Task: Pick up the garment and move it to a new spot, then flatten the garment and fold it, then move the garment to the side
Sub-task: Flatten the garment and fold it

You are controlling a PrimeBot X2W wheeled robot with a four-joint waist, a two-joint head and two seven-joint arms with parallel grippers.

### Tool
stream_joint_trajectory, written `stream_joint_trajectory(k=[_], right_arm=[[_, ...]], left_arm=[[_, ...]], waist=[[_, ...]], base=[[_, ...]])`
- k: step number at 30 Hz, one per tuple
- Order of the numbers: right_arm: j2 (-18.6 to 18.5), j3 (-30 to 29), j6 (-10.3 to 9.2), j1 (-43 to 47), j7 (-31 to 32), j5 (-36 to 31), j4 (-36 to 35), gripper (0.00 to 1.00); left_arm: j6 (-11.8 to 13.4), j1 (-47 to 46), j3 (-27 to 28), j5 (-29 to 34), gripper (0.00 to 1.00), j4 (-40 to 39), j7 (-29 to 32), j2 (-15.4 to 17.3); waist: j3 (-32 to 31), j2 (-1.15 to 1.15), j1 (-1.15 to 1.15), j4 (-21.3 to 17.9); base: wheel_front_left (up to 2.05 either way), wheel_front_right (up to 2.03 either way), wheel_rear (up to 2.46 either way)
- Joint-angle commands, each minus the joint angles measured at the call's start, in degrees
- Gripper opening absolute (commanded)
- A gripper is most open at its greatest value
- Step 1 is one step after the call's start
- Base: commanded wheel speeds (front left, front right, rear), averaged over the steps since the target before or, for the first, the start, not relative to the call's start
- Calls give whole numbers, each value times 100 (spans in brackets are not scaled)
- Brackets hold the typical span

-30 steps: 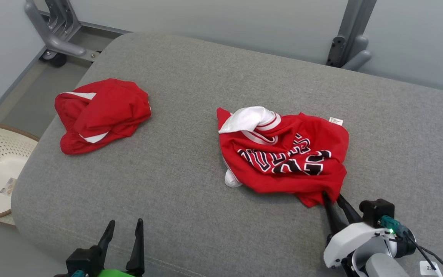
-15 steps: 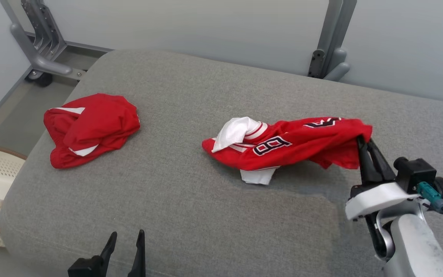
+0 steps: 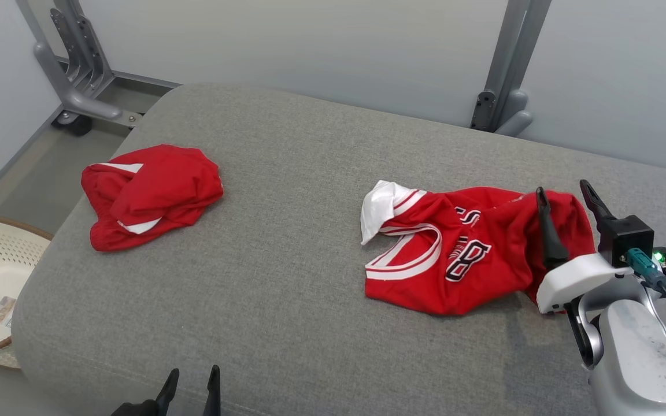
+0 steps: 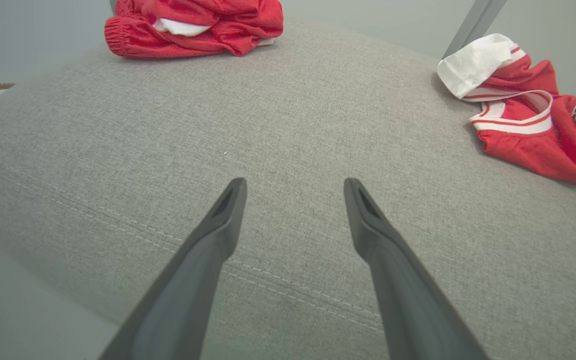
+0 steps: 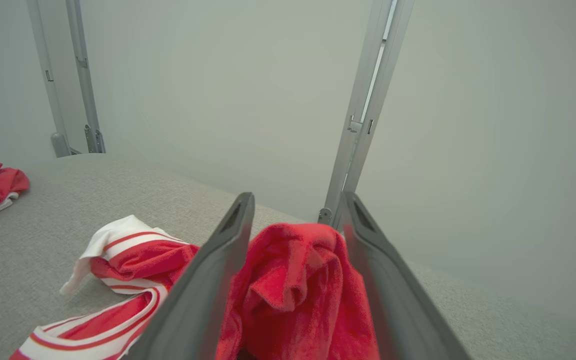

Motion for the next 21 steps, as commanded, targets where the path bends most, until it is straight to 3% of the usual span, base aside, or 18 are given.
stream_joint_trajectory(k=[1,9,21], right_arm=[[38,-87,-2,-73,-18,-10,96,100],[187,-146,-2,461,-17,161,122,100],[244,107,-2,1339,-18,470,296,100]], left_arm=[[-7,107,26,31,100,13,-2,17],[-2,215,211,50,100,-51,-2,16],[32,87,47,-104,100,-58,-2,17]], waist=[[-13,0,0,54],[-149,0,0,-281],[-213,0,0,-789]], base=[[0,0,0],[0,0,0],[0,0,0]])
